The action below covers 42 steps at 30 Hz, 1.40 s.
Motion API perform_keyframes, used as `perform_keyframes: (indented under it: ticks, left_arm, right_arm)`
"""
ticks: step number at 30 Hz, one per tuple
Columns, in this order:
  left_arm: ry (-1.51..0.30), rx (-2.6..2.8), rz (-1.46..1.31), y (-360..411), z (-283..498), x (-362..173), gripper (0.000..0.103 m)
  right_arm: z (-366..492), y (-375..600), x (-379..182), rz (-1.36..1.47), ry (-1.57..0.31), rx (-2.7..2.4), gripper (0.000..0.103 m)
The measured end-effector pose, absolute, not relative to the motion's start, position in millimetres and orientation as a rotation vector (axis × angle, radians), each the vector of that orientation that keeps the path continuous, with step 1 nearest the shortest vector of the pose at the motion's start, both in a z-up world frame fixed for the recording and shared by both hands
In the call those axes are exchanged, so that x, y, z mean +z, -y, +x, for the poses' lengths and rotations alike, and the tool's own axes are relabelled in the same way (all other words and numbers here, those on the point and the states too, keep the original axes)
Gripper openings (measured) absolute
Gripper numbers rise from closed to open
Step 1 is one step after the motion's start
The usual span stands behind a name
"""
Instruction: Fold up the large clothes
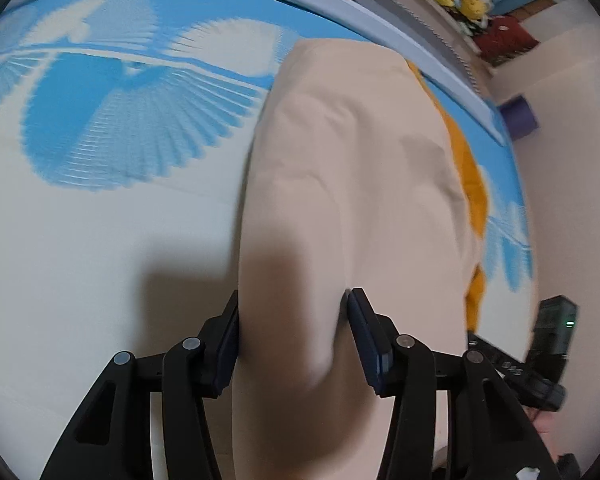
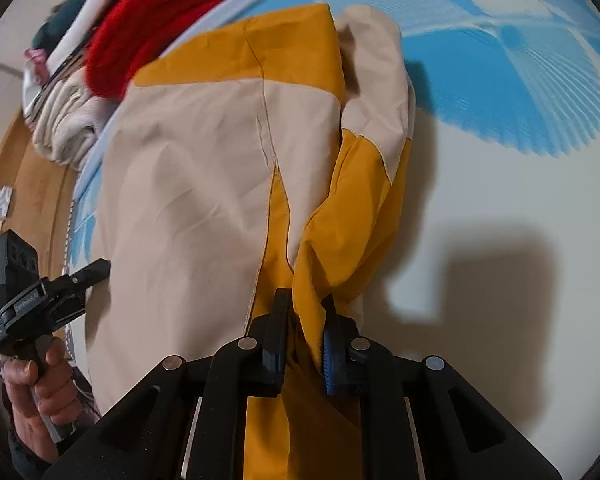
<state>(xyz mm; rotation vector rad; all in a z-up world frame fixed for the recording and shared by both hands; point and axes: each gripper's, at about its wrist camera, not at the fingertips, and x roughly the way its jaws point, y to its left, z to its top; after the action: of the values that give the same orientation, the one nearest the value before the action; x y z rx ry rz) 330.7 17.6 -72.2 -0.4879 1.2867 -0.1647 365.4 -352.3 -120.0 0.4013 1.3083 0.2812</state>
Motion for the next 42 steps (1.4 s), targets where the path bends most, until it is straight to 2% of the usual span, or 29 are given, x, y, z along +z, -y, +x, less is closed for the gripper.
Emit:
perform_keyframes:
  ticks: [3,6,7,10,13,15,16,18,20,22,27,32,35,42]
  left_arm:
    - [-1.303,-0.106,-0.477,-43.7,323.4,-75.9,0.048]
    - [-1.270,-0.071,-0.453,-54.7,318.8,-64.6,0.054]
    - [-1.250,-0.061,-0.449,-61.7,313.4,-58.6,0.056]
    - [-1.189,-0.064,-0.429,-60.4,301.1,-38.3,0.064]
    - [-1.102,-0.039,-0.327,-48.9,290.7,-15.7,0.071]
    - [-1.030,-0.022,-0.267,-46.7,275.4,1.8,0.082]
    - [-0.998,-0.017,-0.250,-47.5,267.1,10.8,0.084]
    - [-0.931,-0.018,-0.225,-42.6,248.1,31.1,0.088]
    - [-0.862,-0.015,-0.213,-42.2,220.5,50.5,0.093]
    - [-0.820,-0.009,-0.192,-36.5,192.7,62.3,0.098]
    - [-0.767,-0.038,-0.173,-17.7,112.8,64.6,0.102]
    - [-0.803,-0.066,-0.132,7.3,58.6,31.2,0.102]
    - [-0.869,-0.074,-0.126,19.2,45.9,9.7,0.102]
    - [-0.791,-0.036,-0.060,34.8,57.0,11.4,0.102]
  right_arm:
    - [371.7,336.0,-120.6,0.363,-1.309,0.262,0.017]
    - [371.1,335.9,-115.3,0.344,-1.324,0.179,0.037]
    - [366.1,339.6,-111.7,0.333,-1.326,0.125,0.047]
    - [353.3,350.9,-96.1,0.311,-1.293,0.044,0.049]
    - [329.2,348.6,-52.1,0.125,-1.133,-0.069,0.049]
    - [306.5,346.9,-20.2,0.074,-1.021,-0.092,0.049]
    - [294.1,345.1,-4.8,0.070,-0.970,-0.094,0.052]
    - [267.3,337.9,24.6,0.053,-0.873,-0.092,0.064]
    - [237.0,331.6,48.4,0.027,-0.787,-0.092,0.089]
    - [199.0,323.9,66.8,0.005,-0.715,-0.070,0.098]
    - [124.6,302.2,82.0,-0.009,-0.640,-0.050,0.101]
    - [69.6,297.8,67.9,0.032,-0.650,-0.063,0.102]
    - [55.2,298.2,58.0,0.051,-0.676,-0.084,0.102]
    - [49.8,272.9,45.8,-0.085,-0.668,-0.020,0.102]
